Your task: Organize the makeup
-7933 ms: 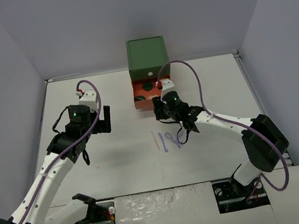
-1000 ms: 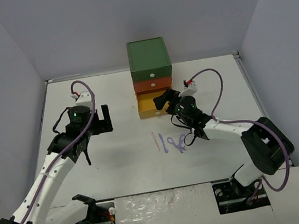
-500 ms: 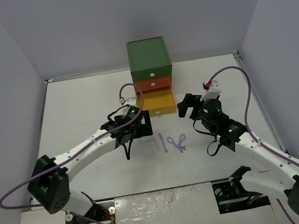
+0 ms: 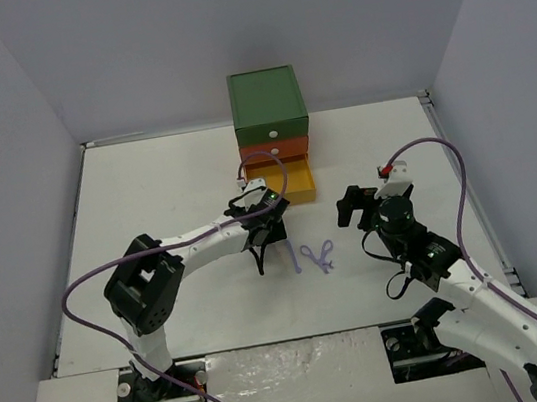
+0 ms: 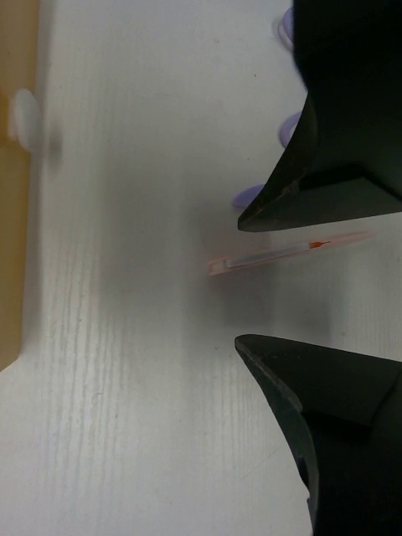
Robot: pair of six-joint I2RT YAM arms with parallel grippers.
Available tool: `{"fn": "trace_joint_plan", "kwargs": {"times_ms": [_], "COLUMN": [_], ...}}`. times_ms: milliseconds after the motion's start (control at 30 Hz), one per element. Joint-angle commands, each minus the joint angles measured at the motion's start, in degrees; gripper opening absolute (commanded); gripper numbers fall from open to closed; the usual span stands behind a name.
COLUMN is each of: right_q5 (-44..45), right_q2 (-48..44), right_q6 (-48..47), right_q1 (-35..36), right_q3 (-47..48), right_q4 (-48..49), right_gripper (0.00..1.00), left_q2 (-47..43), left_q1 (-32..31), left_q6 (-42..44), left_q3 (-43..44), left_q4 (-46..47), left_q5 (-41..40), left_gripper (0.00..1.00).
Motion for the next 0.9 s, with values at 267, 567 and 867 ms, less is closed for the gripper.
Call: {"fn": "trace_joint_plan", "kwargs": {"times_ms": [267,567,867], "right_q5": [2.9,2.6,0.9], "right_q2": [-0.7,-2.0,-6.9], "right_q6": [-1.1,-1.2,-2.7], "right_q1": [-0.5,-0.7,-0.6], "right_q3": [-1.2,-1.1,0.5], "right_q4": [2.4,2.2,1.1], "right_gripper": [1.0,1.0,1.0], "left_q2": [-0.5,-4.8,-4.0], "left_q1": [-2.7,-3.0,-0.8], "left_q6": [-4.7,11.2,55.2], "left_q3": [-2.0,2.5,15.5], "left_q4": [1.8,-0.7,4.9], "left_q5": [-2.3,-5.5,-5.6], "left_gripper": [0.17,0.0,0.0]}}
